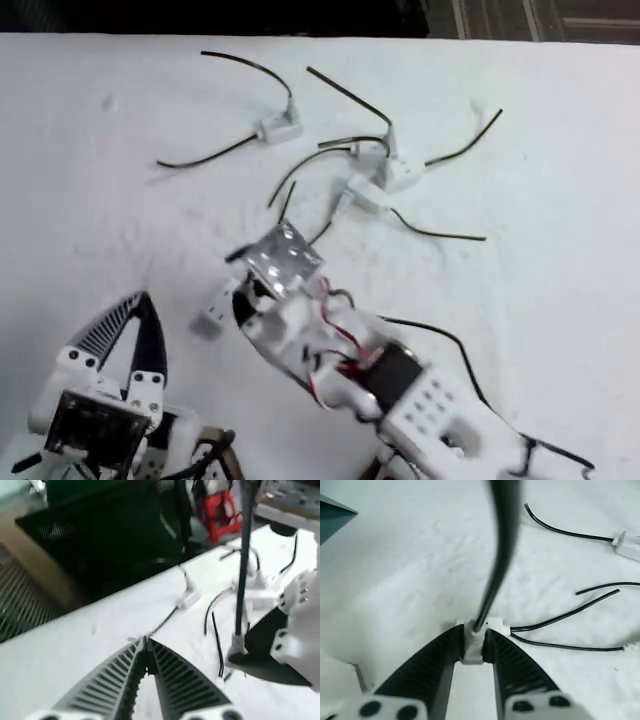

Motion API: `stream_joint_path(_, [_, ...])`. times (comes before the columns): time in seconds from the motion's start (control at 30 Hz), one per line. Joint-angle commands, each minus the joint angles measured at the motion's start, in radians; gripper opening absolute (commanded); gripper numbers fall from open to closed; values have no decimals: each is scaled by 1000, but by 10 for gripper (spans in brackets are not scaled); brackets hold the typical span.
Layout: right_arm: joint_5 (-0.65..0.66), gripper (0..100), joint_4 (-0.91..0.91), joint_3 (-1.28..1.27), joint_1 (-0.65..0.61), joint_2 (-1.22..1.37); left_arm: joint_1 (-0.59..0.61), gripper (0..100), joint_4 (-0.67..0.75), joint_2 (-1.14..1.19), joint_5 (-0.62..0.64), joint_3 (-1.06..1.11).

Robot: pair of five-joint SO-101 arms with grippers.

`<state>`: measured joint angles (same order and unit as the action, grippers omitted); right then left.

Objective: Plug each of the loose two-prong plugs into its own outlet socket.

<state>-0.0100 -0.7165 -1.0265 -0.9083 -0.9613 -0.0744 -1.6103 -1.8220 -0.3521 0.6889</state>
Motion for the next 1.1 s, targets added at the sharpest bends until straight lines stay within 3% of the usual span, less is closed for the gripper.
stream_joint_path(0.0, [2,17,156,43,15,142,53,23,-55,-1,-72,-34])
stream_joint_path(0.1, [0,17,265,40,13,257,79,23,-78,-1,-146,-34])
stream_joint_path(0.4, [-40,17,677,-120,-84,449,105,23,-80,-1,-153,-34])
stream_joint_path(1.07, [-40,17,762,-121,-73,659,105,23,-83,-1,-149,-32])
